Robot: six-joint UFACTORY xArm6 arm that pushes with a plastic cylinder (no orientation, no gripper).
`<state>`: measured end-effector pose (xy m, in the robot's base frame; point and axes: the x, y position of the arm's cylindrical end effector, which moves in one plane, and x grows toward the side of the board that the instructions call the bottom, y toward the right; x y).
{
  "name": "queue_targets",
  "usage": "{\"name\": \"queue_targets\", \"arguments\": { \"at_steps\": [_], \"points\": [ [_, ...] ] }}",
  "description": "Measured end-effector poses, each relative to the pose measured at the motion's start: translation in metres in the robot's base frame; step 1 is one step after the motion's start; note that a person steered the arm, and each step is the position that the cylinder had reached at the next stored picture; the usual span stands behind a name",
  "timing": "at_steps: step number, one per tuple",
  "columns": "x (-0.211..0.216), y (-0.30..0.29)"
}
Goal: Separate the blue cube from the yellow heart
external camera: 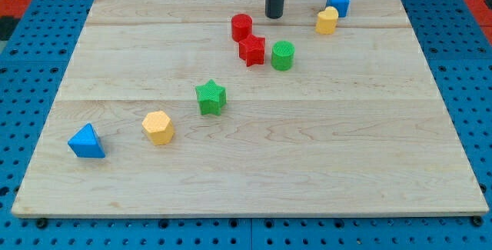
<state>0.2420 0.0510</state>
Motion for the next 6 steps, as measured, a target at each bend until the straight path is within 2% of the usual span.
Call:
{"name": "queue_targets", "arguments": {
  "at_steps": [2, 4, 5, 6],
  "points": [
    [-0.007, 0.031],
    [-0.007, 0.094],
    [-0.015, 0.112],
    [-0.025, 0.106]
  ]
}}
